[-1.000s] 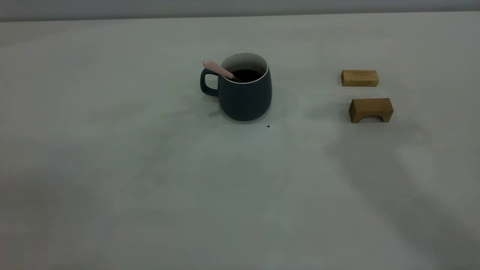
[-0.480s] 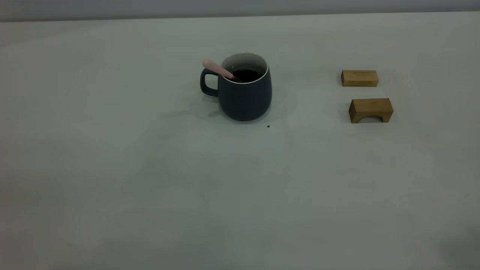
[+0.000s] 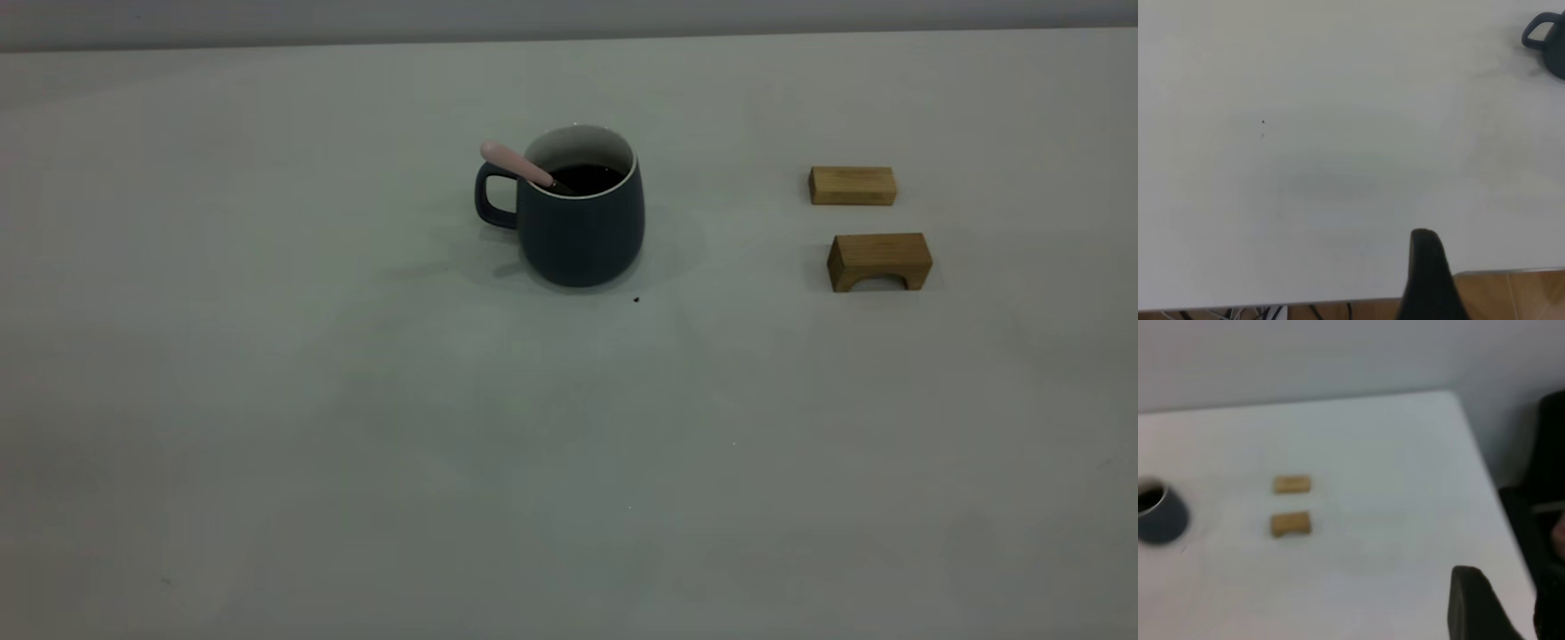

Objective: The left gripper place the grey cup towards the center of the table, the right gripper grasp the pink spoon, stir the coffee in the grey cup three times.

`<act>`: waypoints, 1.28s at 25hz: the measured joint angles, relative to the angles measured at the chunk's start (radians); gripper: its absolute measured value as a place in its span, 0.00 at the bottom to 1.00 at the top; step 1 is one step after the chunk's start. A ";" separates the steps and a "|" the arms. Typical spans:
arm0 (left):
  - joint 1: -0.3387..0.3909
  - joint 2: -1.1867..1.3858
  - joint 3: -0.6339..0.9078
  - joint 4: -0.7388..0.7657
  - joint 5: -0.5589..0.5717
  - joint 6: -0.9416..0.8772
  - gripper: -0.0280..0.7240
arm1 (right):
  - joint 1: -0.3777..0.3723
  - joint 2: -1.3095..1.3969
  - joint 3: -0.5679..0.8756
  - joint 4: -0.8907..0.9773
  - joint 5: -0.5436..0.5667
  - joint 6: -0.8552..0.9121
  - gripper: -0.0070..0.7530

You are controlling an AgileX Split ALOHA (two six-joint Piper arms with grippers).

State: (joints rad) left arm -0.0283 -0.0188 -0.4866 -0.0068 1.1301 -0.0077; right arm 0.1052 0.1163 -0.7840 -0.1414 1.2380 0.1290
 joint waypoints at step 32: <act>0.000 0.000 0.000 0.000 0.000 0.000 0.79 | -0.044 -0.096 0.315 0.071 -0.102 -0.080 0.33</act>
State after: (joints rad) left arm -0.0283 -0.0188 -0.4866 -0.0068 1.1301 -0.0077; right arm 0.0609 0.0203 -0.4690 -0.0703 1.1360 0.0494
